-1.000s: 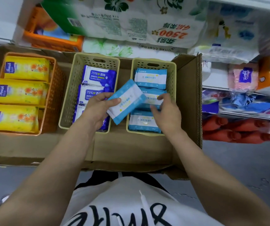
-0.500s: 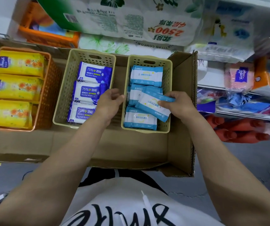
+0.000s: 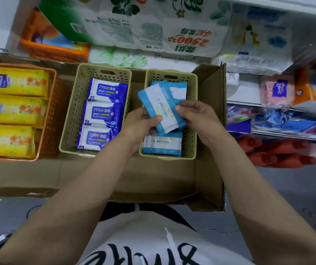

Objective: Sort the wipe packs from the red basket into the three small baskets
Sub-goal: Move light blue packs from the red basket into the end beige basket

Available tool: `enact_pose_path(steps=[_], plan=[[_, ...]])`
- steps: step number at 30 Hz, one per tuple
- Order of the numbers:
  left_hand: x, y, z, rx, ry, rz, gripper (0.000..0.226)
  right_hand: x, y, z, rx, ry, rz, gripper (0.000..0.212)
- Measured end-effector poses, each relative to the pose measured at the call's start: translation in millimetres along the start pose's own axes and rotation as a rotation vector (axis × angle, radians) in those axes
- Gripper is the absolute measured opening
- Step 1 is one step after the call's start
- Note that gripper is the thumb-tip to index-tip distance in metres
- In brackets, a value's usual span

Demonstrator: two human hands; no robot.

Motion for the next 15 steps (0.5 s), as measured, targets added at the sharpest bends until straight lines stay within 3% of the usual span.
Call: enact_pose_path(steps=[3, 5, 9, 11, 15], plan=[[7, -1, 4, 0.064, -0.05, -0.068, 0.029, -12, -3, 8, 0.129, -0.042, 0.101, 0.033], [12, 2, 3, 0.035, -0.034, -0.051, 0.023, -14, 0, 7, 0.079, -0.062, 0.064, 0.028], [14, 14, -16, -0.254, 0.273, 0.123, 0.027, -10, 10, -10, -0.046, -0.131, 0.007, 0.026], [15, 21, -23, -0.292, 0.357, 0.138, 0.04, -8, 13, -19, -0.021, -0.297, 0.01, 0.03], [16, 39, -22, -0.218, 0.544, 0.213, 0.049, -9, 14, -24, 0.017, -0.865, -0.075, 0.035]])
Point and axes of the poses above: each hand's wrist, its own y-axis towards the middle knuckle, its own z-axis out of the palm, x = y × z, the point moved 2 cm from there along y, towards the middle knuckle, and after that the axes turned 1 degree about y, right-handed, at the moved point
